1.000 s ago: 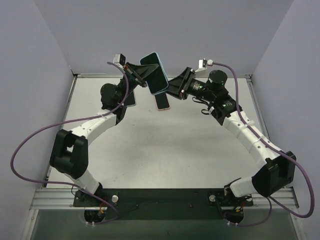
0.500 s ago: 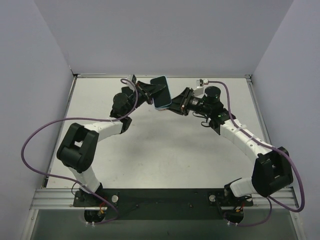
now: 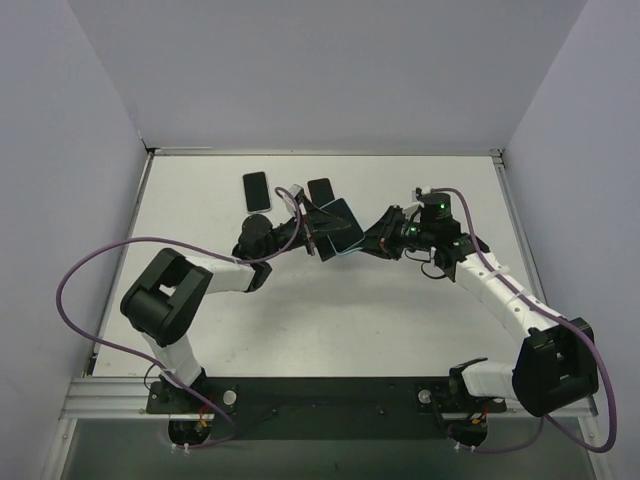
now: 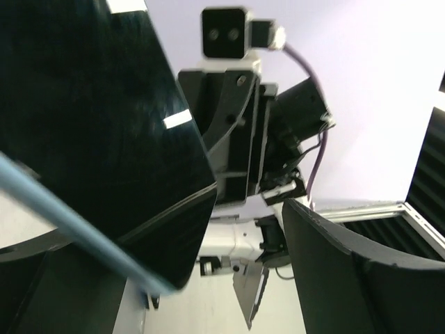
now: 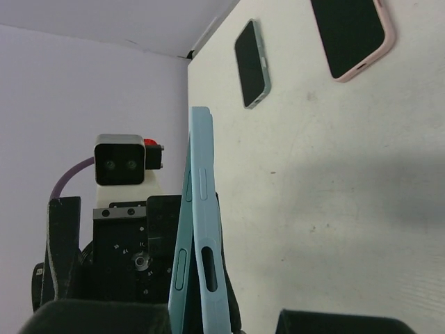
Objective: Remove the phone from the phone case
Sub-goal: Remove the phone case from the phone.
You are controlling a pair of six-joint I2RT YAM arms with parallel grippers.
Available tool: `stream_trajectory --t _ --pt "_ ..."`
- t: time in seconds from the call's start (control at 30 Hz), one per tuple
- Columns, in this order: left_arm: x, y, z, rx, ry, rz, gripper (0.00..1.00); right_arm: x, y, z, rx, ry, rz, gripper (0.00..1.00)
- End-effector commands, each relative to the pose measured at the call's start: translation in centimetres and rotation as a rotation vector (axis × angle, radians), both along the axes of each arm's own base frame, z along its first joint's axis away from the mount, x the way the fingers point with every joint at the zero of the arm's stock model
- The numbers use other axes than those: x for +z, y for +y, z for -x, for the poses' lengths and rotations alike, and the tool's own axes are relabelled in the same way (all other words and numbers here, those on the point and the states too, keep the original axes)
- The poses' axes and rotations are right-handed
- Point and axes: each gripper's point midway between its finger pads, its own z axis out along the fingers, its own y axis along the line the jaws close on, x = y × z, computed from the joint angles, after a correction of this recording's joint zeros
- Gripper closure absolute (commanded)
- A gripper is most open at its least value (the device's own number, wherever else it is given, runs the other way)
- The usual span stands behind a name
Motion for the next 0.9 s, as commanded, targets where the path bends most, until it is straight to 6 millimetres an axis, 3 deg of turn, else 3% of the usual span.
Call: stream_trajectory --t 0.0,0.4,0.63,0.67,0.83,0.87 --pt "1.1 0.4 2.5 -0.095 -0.146 0.033 0.08 -1.7 -5.1 -2.0 -0.157 -0.063 0.229 1.0" --pt "-4.6 0.1 2.6 -0.119 -0.032 -0.073 0.06 -2.0 -8.7 -1.4 -0.198 -0.111 0.419 1.0" --pt "-8.9 -0.4 1.0 -0.062 0.039 -0.285 0.05 -5.7 -11.4 -0.7 -0.19 -0.132 0.731 1.0" --pt "-10.9 0.0 1.2 -0.06 0.064 -0.388 0.05 -6.2 -10.7 -0.3 -0.154 -0.144 0.764 1.0" --pt "-14.6 1.9 0.2 0.042 0.123 -0.698 0.05 -8.2 -8.7 1.1 -0.015 -0.227 0.938 1.0" --pt "-14.7 2.1 -0.1 0.053 0.1 -0.725 0.05 -8.9 -8.6 1.1 -0.007 -0.232 0.986 1.0"
